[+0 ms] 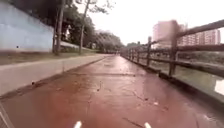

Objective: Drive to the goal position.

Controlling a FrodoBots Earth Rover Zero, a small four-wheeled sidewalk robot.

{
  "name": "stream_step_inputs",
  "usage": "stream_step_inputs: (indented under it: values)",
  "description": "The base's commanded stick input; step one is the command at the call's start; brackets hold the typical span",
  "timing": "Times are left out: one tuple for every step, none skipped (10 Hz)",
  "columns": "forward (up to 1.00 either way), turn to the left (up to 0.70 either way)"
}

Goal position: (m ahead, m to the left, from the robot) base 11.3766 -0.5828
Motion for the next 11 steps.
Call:
stream_step_inputs:
  values:
    - [0.50, 0.00]
    - [0.50, 0.00]
    - [0.50, 0.00]
    - [0.50, 0.00]
    - [0.50, 0.00]
    - [0.50, 0.00]
    - [0.50, 0.00]
    - [0.50, 0.00]
    - [0.50, 0.00]
    - [0.50, 0.20]
    - [0.50, 0.48]
